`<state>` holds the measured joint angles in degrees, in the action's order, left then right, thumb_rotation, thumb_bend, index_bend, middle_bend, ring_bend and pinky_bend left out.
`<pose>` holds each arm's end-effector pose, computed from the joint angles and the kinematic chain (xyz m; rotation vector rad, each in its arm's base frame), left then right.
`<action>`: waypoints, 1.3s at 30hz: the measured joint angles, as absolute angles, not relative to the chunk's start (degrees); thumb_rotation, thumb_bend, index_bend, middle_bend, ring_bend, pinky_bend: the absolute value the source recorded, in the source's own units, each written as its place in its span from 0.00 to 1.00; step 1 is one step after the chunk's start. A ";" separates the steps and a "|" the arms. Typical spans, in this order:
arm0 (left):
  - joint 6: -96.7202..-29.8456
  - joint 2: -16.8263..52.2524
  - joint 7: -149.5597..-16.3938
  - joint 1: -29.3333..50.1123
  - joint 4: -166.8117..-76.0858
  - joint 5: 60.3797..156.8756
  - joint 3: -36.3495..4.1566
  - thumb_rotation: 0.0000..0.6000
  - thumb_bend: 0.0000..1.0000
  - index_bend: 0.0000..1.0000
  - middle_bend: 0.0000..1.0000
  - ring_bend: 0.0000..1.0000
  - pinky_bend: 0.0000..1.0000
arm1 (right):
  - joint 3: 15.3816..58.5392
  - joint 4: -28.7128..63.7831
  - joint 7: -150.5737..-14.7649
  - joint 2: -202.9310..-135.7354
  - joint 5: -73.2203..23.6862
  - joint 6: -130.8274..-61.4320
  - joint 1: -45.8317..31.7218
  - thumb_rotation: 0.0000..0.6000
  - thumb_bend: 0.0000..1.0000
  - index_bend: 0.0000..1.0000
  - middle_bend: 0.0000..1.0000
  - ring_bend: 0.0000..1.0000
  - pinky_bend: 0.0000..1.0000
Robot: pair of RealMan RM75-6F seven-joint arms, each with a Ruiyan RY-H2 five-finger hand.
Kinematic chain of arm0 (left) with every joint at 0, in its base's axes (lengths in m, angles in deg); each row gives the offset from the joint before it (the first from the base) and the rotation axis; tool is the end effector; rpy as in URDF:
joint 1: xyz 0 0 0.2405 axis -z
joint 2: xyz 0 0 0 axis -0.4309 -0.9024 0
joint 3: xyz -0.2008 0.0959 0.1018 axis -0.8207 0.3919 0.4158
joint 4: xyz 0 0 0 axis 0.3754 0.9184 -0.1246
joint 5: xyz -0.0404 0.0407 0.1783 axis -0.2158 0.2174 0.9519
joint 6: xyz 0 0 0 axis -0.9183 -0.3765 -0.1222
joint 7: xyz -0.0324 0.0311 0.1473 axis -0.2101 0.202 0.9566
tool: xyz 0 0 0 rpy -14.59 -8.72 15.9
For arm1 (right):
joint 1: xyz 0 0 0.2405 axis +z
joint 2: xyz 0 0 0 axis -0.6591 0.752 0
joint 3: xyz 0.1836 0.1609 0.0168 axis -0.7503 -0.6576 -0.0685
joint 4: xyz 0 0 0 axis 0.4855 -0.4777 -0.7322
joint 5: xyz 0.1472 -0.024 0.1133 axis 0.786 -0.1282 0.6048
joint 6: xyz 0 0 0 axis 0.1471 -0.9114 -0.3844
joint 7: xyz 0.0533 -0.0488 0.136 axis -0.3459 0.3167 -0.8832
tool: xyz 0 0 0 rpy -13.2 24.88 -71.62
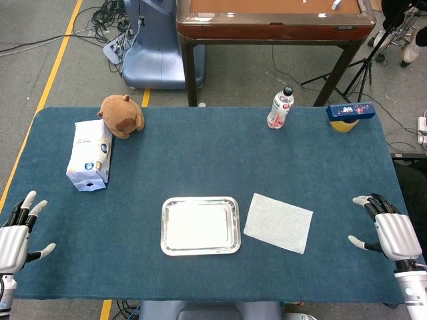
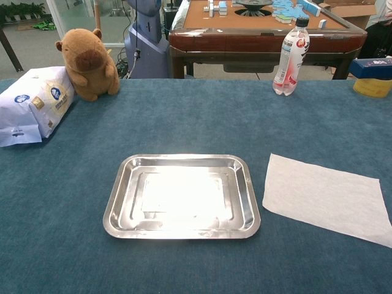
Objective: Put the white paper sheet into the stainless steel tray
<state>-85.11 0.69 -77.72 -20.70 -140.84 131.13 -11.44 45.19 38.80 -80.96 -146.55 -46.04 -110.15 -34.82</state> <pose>-0.2944 0.1902 0.1715 -1.3562 -0.8478 -0.8502 -0.2938 -0.1915 0.1716 1.4508 -0.9944 0.8167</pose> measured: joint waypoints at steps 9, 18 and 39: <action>-85.29 0.74 -77.87 -20.91 -140.64 130.93 -11.44 1.00 0.00 0.16 0.00 0.00 0.32 | 45.02 38.37 -81.01 -146.94 -45.91 -109.57 -34.29 1.00 0.00 0.25 0.33 0.24 0.42; -85.96 0.51 -78.10 -21.38 -140.89 131.06 -11.43 1.00 0.00 0.17 0.00 0.00 0.32 | 45.56 38.30 -78.99 -147.60 -48.84 -109.69 -33.51 1.00 0.00 0.32 0.79 0.77 0.85; -85.69 0.80 -77.19 -21.51 -141.08 130.74 -11.39 1.00 0.00 0.18 0.00 0.00 0.32 | 49.24 29.86 -74.52 -149.20 -57.92 -102.42 -27.03 1.00 0.00 0.45 1.00 1.00 1.00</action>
